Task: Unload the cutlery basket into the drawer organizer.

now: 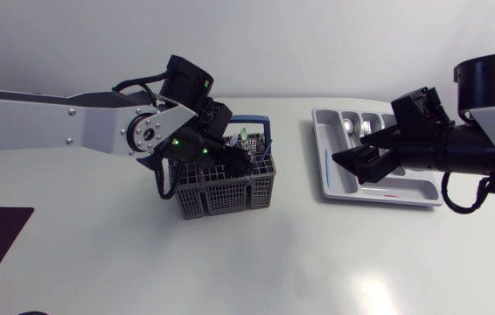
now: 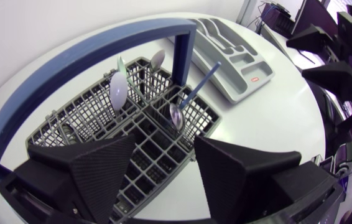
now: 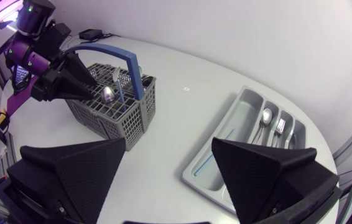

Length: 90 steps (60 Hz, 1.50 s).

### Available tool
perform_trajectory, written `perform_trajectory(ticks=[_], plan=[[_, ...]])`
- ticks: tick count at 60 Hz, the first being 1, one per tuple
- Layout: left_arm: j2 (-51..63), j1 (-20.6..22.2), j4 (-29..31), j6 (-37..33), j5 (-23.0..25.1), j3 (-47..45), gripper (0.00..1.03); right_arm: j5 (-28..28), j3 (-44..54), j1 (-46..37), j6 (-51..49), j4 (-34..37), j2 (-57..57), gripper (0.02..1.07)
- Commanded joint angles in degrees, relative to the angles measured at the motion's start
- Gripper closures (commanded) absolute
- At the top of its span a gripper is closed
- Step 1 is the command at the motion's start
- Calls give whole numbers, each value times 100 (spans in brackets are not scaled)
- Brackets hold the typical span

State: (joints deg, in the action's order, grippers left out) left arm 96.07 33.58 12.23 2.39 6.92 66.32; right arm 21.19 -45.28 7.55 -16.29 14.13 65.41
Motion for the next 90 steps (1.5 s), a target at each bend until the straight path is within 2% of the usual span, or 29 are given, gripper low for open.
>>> perform_trajectory(ticks=[1,11,20,29,30,35,41,51,73,90], plan=[[113,78,-221,341,-103,135,27,8,212,80,30,-147,-72,9],[342,219,-441,525,-244,320,27,8,388,185,47,-332,-81,9],[562,236,-537,640,-261,399,39,8,467,203,30,-358,-169,9],[676,201,-608,684,-305,434,39,8,485,194,-5,-350,-257,9],[685,201,-608,692,-305,434,43,8,485,194,-5,-341,-257,9],[685,219,-608,745,-305,425,49,8,493,194,-32,-341,-265,9],[685,236,-704,780,-305,416,71,8,520,203,-40,-350,-265,9],[658,316,-889,807,-296,293,82,8,581,212,-84,-367,-283,9],[544,395,-950,771,-296,135,85,-1,687,203,-172,-367,-380,9],[-80,351,-783,719,-156,-32,85,69,775,220,-278,-394,-459,9]])
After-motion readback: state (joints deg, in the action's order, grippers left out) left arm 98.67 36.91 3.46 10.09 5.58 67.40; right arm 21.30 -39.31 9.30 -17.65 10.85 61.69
